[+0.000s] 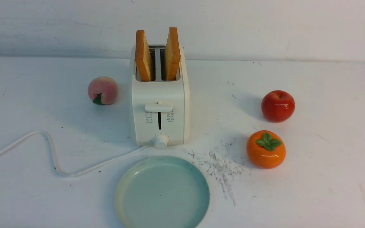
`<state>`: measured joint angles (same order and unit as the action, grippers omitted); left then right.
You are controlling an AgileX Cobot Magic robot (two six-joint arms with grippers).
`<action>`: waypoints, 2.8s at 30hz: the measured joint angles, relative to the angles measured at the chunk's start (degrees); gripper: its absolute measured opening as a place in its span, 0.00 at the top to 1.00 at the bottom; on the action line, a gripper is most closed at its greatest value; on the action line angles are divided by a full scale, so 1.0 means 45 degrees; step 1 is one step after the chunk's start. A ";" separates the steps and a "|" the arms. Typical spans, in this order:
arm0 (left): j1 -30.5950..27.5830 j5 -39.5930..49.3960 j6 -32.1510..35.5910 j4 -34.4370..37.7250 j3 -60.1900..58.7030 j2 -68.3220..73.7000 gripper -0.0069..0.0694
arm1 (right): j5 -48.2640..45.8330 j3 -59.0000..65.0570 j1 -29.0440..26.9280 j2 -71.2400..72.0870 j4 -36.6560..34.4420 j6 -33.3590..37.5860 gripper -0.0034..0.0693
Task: Take toasted bread from bread machine on white table place on plate.
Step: 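Grasp the toast slice in the toaster and pull it up out of the slot with the right gripper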
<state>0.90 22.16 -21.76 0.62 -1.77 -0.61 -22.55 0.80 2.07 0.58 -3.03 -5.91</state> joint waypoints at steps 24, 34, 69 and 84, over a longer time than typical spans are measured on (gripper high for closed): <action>0.0000 0.0000 0.0000 0.0000 0.0000 0.0000 0.60 | 0.0000 0.0000 0.0000 0.0000 0.0008 0.0000 0.62; 0.0000 0.0000 0.0000 0.0000 0.0000 0.0000 0.59 | 0.0000 0.0000 0.0000 0.0000 0.0008 0.0000 0.62; 0.0000 -0.0324 -0.2912 1.0292 0.0000 0.0000 0.59 | 0.2152 0.0138 0.0000 0.0000 -0.8441 -0.4860 0.62; 0.0000 -0.4803 -0.1904 1.1973 0.0000 0.0000 0.75 | 0.3767 -0.1604 0.0000 -0.0488 -0.8874 -0.1080 0.62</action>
<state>0.90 0.55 -30.33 54.49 -1.77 -0.61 -5.60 -6.41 2.07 -1.62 -42.96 -10.77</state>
